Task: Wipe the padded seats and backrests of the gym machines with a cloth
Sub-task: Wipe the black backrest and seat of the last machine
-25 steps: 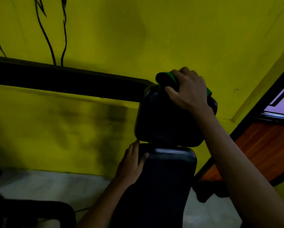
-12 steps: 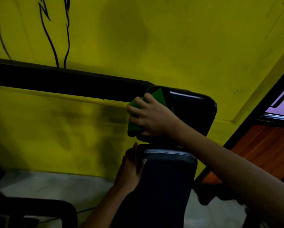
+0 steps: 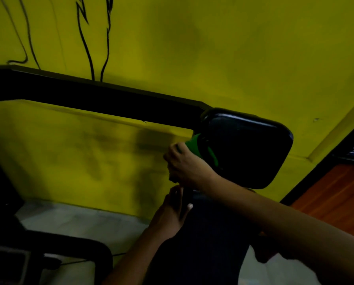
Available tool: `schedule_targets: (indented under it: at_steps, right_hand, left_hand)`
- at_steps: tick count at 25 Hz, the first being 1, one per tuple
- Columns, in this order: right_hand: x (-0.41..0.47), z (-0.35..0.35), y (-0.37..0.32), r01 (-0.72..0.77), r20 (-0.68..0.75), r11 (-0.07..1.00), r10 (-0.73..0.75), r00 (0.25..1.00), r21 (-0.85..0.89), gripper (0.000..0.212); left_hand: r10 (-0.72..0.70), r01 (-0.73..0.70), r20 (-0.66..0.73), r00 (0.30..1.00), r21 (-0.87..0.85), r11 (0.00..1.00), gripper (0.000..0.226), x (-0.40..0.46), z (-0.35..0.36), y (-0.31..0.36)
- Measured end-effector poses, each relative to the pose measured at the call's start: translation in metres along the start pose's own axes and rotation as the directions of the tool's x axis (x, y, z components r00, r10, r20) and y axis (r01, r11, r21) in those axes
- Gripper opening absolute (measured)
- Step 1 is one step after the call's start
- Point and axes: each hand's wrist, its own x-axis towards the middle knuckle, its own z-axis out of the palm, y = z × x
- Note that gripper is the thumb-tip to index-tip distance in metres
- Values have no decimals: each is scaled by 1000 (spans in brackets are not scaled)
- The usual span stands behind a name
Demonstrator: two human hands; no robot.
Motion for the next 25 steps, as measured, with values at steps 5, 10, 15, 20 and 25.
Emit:
schedule_targets:
  at_steps: [5, 10, 15, 20, 25]
  right_hand:
    - [-81, 50, 8, 65, -406, 996, -35, 913, 60, 38]
    - [-125, 79, 29, -306, -407, 918, 387, 827, 252, 46]
    - [-87, 59, 44, -705, -250, 540, 840, 481, 460, 63]
    - [-90, 65, -17, -487, -360, 816, 576, 734, 313, 50]
    - [-114, 74, 26, -762, -170, 455, 888, 427, 461, 67]
  left_hand:
    - [47, -47, 9, 999, 20, 999, 65, 4, -3, -7]
    - [32, -32, -24, 999, -32, 999, 73, 7, -10, 3]
    - [-23, 21, -54, 998, -38, 999, 73, 13, -8, 9]
    - [-3, 0, 42, 999, 51, 999, 77, 20, -24, 4]
    - [201, -208, -314, 928, 11, 978, 88, 32, -62, 37]
